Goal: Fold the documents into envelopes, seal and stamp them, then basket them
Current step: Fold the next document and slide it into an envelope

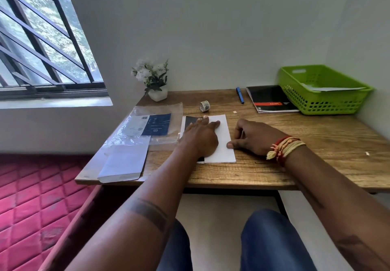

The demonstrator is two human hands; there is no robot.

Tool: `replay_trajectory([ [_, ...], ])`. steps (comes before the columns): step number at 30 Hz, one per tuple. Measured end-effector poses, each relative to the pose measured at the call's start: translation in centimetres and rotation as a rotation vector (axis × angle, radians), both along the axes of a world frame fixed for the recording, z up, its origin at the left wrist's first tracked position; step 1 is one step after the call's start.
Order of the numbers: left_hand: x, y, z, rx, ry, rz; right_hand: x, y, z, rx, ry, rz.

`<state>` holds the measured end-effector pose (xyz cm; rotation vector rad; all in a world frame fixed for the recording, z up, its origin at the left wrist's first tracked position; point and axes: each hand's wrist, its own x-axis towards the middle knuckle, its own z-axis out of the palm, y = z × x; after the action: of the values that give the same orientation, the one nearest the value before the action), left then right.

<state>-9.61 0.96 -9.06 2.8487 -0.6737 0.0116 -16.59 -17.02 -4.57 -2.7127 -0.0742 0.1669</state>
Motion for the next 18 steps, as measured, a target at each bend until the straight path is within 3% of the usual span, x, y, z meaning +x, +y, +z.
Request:
replay_trajectory([
  [10,-0.1,0.0,0.0,-0.015,0.005,0.001,-3.4,-0.7,-0.3,-0.076,0.033,0.121],
  [18,0.0,0.0,0.0,0.0,0.016,0.0,2.4,1.4,-0.4,-0.256,-0.041,0.045],
])
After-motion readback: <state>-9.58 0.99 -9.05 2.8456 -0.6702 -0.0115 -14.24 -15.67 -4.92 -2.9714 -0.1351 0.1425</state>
